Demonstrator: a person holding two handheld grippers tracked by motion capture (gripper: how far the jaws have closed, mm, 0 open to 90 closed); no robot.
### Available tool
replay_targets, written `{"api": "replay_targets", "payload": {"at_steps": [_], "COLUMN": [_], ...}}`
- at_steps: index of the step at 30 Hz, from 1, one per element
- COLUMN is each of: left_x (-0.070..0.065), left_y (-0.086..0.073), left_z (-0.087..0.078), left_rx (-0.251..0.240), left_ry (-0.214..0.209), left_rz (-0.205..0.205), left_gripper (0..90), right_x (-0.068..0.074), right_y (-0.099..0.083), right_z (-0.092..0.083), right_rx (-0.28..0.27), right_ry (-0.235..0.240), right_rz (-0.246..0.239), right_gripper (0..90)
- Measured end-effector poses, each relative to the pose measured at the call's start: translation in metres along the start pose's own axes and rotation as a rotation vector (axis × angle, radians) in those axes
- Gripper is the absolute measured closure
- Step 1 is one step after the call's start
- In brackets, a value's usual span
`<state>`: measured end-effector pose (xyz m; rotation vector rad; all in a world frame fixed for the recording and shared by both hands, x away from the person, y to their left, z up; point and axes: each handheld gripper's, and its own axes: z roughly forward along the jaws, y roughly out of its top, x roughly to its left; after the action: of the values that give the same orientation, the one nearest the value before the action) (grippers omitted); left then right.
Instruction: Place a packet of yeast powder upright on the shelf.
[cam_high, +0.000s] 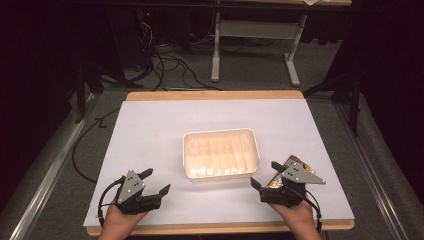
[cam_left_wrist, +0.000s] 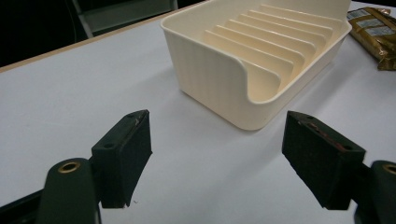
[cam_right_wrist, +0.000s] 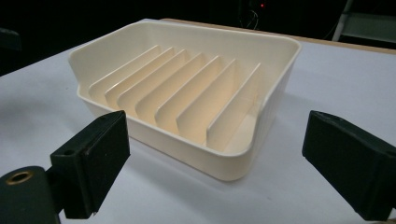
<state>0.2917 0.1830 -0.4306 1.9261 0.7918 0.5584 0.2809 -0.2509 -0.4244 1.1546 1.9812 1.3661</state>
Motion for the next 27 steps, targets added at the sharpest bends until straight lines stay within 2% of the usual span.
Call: {"api": "replay_targets", "payload": {"at_steps": [11, 17, 21, 27], "left_x": [-0.005, -0.004, -0.003, -0.002], "left_y": [0.001, 0.002, 0.002, 0.002], "left_z": [0.003, 0.003, 0.004, 0.004], "left_rx": [0.01, 0.014, 0.015, 0.016], "left_ry": [-0.004, -0.013, -0.022, -0.019], "left_rz": [0.015, 0.0, -0.021, -0.023], "left_gripper": [24.4, 25.0, 25.7, 25.8], "right_x": [-0.01, -0.012, -0.02, -0.03], "right_y": [-0.003, -0.002, -0.002, -0.002], "right_z": [-0.005, -0.005, -0.01, -0.016], "right_rx": [-0.005, 0.011, -0.004, -0.004], "right_ry": [-0.014, -0.015, 0.006, -0.01], "right_rz": [0.029, 0.032, 0.068, 0.095], "right_gripper": [10.0, 12.2, 15.5, 18.5]}}
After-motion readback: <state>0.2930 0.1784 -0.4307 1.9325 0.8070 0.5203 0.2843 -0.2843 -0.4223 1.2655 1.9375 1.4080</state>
